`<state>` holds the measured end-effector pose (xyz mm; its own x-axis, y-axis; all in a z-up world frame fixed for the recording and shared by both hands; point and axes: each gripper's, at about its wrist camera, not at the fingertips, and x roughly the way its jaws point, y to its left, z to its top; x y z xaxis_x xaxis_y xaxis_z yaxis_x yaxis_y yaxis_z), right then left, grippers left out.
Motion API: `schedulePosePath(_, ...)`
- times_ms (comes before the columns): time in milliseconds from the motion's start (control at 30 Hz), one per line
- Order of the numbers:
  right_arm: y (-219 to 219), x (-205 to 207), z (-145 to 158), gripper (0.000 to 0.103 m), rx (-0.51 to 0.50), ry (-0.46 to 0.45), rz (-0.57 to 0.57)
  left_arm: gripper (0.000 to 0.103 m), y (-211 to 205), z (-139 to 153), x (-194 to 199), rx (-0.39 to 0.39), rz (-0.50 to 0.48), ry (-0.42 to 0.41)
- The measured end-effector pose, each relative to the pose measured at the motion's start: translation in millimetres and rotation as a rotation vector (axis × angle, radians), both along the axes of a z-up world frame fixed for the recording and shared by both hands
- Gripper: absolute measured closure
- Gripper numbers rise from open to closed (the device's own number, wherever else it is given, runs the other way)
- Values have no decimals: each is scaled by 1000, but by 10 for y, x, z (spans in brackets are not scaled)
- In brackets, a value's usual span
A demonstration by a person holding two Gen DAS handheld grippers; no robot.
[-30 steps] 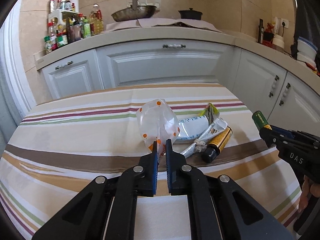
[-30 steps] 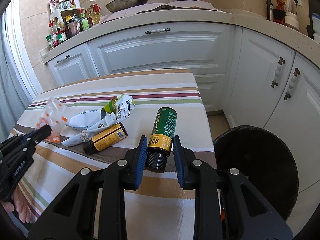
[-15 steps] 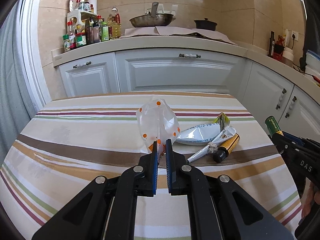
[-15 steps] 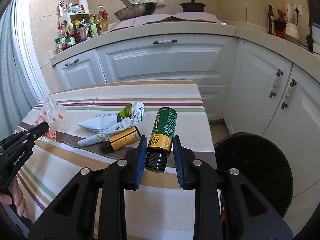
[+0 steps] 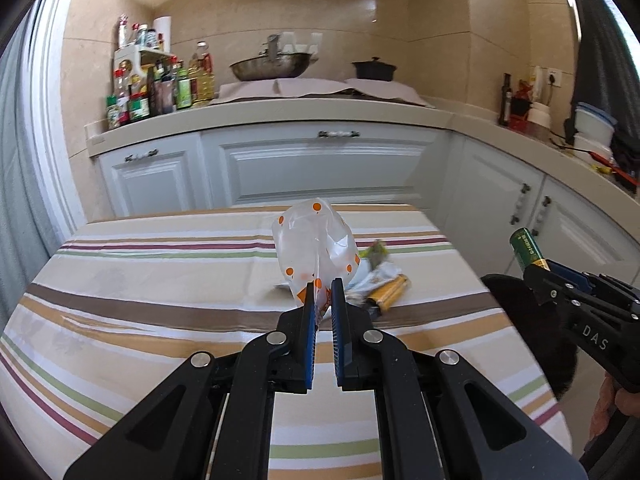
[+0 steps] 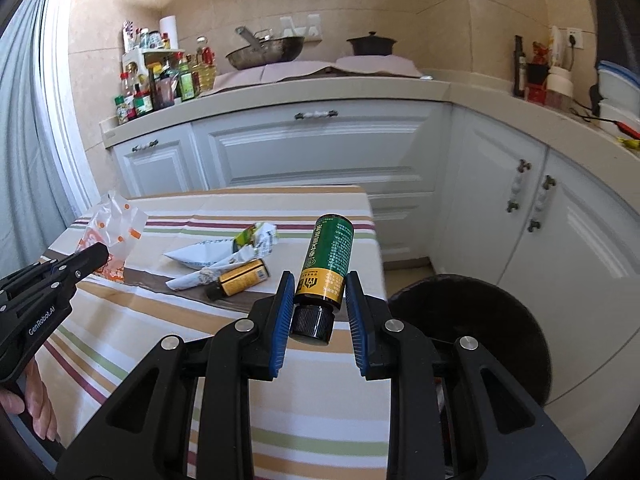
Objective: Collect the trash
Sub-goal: 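Lift the green bottle and plastic bag and carry them over the bin, then open both tools to drop the bottle and bag into the bin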
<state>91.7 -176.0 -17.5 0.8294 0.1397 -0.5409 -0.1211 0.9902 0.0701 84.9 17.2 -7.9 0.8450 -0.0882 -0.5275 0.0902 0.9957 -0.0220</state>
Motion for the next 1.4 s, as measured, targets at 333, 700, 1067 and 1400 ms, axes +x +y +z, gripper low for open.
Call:
schedulePosePath(333, -549, -281, 96, 77, -4, -37, -112, 95, -654, 52, -101, -10, -140, -16)
schedulePosePath(700, -1092, -480, 86, 77, 0, -55, -212, 95, -1237, 40, -95, 6, -237, -19)
schedulePosePath(1067, -1469, -506, 15, 77, 18, -53, -265, 95, -1680, 38, -72, 28, -307, -32)
schedulePosePath(1400, -1596, -367, -92, 77, 24, -35, -276, 95, -1947, -40, 83, 23, -330, -19)
